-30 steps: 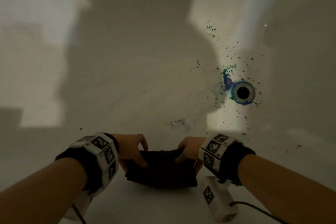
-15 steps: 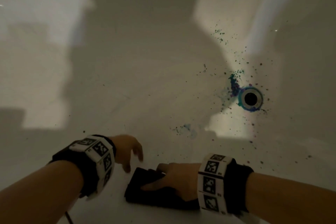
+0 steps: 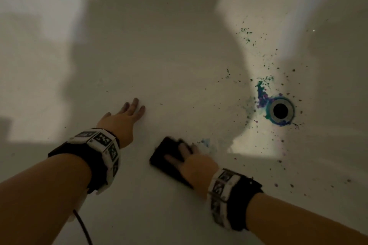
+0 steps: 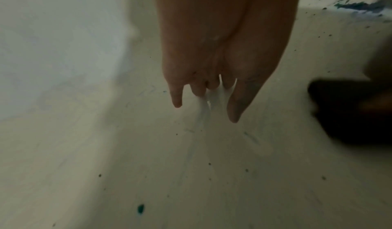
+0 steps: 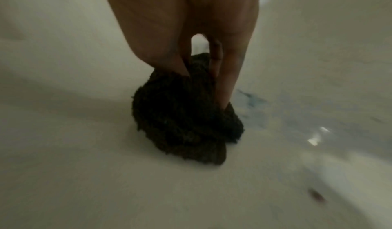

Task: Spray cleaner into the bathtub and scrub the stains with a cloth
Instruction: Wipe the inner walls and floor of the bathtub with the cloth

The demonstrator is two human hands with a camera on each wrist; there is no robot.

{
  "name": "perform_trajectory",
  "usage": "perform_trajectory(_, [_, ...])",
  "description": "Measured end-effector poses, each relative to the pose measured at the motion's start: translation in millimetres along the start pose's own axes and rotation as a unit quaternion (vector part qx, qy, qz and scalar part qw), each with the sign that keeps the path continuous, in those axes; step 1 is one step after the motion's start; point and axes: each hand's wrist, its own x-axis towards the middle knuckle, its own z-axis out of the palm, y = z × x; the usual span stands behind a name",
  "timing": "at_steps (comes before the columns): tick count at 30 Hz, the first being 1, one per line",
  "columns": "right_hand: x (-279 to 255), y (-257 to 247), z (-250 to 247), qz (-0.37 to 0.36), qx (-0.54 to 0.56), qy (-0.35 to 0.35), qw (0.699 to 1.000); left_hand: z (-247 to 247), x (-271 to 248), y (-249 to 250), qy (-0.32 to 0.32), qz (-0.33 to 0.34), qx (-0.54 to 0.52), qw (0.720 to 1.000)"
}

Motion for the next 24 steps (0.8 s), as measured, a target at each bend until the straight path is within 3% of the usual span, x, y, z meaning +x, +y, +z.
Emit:
perform_trajectory(2, [0.5,28.5,-12.8,0.027,-0.046,0.044,0.998,-2.9,1.6,-2.0,-0.013,0.019,0.018,1.0])
perform_trajectory(4, [-4.2,54.8,-22.5,0.098,-0.042,0.09,0.99,-2.9,2.5,-7.1,0.013,0.03,-0.001,0.999])
perform_trajectory(7, [-4.3,81.7,-28.1,0.208,-0.017,0.161,0.965,-5.3,0.3,-21.9,0.14,-0.006,-0.094,0.986])
perform_trajectory(9, [0.0,87.1,-30.9,0.243,0.001,0.178,0.953,-4.2,-0.6,-44.5,0.208,-0.062,-0.125,0.968])
perform_trajectory(12, [6.0,85.6,-31.7,0.249,0.006,0.203,0.947,4.6,2.1,-82.0,0.165,-0.138,-0.12,0.969])
perform_trajectory(15, [4.2,79.7,-34.5,0.241,0.018,0.218,0.946,18.7,0.9,-102.4,0.092,-0.127,-0.12,0.98])
perform_trajectory(17, [-2.8,67.6,-41.6,0.217,0.026,0.256,0.942,19.6,-2.3,-111.0,0.079,-0.102,-0.129,0.983])
perform_trajectory(19, [-5.9,41.5,-44.0,0.146,0.024,0.303,0.941,12.2,-7.9,-117.6,0.061,-0.082,-0.136,0.985])
perform_trajectory(22, [3.9,-31.3,-31.1,0.007,0.059,0.233,0.971,2.7,-13.7,-126.1,0.021,-0.084,-0.128,0.988])
perform_trajectory(24, [25.6,-75.3,-18.6,-0.096,0.099,0.208,0.968,-2.1,-13.2,-130.2,0.002,-0.08,-0.102,0.991])
